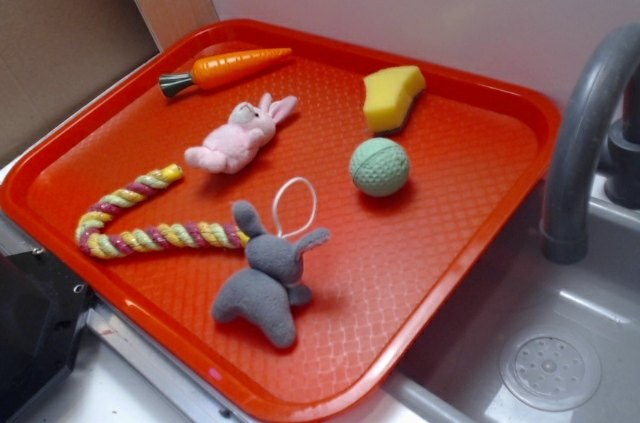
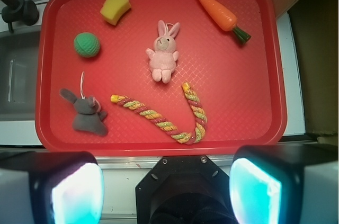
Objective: Grab the green ball.
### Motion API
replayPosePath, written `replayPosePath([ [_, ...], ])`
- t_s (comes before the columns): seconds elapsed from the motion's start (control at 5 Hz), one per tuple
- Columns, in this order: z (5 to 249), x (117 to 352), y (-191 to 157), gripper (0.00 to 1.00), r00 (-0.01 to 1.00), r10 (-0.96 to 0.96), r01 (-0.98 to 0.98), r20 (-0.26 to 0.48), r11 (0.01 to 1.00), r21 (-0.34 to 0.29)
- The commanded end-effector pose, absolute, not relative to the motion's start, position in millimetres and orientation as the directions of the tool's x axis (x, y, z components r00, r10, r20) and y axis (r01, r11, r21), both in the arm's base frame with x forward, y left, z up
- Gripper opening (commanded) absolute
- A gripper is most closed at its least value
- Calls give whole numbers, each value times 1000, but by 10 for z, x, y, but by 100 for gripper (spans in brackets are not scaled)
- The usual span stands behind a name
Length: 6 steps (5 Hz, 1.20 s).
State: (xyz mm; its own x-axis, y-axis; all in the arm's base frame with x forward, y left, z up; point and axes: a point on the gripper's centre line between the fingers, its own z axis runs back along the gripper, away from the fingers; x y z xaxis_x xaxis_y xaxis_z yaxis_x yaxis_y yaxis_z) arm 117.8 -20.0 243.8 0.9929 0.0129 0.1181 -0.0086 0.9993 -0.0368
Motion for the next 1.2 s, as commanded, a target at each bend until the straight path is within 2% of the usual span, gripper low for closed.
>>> replayPosePath([
  [0.0,2438,1178,-200,100,993,13,-9,118,999,-37],
  [0.2,2486,1435,-333,100,978,-108,126,180,988,-88],
  [0.4,2522,1721,-575,100,946,-251,276,204,956,-104],
  [0.6,2433,2011,-960,100,881,-426,452,206,887,-98],
  [0.8,2187,2286,-1353,100,774,-611,628,165,773,-84],
  [1.0,1817,2385,-1685,100,662,-742,747,106,664,-18],
])
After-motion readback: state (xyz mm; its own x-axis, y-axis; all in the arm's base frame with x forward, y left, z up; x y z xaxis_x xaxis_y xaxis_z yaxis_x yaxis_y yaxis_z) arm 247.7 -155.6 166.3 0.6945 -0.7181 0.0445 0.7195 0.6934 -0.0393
